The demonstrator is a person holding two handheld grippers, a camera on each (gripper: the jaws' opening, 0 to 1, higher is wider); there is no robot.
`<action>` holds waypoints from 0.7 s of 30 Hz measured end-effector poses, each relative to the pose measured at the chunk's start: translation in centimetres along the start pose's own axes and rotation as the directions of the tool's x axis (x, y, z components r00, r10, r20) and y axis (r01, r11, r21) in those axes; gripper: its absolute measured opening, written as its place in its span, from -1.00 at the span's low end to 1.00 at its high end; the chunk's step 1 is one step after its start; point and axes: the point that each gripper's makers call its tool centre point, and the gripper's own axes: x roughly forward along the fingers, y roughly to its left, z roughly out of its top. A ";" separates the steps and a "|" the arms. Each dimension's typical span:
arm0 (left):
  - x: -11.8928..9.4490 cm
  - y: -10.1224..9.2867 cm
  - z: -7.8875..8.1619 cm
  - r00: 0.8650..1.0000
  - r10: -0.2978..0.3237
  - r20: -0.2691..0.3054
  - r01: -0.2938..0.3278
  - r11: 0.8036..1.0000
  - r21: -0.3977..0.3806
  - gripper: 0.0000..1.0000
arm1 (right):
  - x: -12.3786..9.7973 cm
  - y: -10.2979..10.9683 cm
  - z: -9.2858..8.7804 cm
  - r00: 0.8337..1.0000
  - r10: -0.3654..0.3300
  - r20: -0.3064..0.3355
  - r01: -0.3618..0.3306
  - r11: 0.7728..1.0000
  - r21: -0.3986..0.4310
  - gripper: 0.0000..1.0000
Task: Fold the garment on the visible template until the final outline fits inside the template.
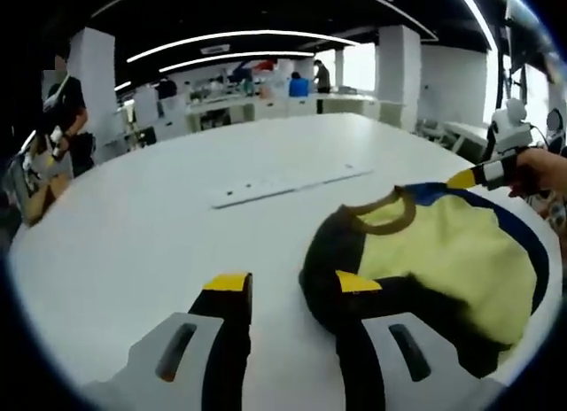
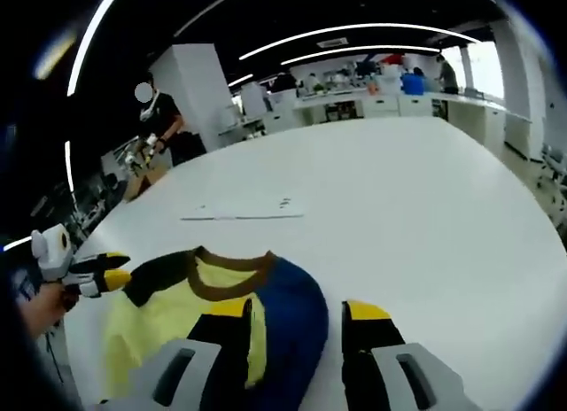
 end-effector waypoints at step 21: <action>-6.9 -5.6 -1.5 0.975 -0.215 0.060 0.209 0.974 0.084 0.26 | -5.7 5.4 -3.8 0.987 0.140 -0.073 -0.149 0.980 -0.131 0.43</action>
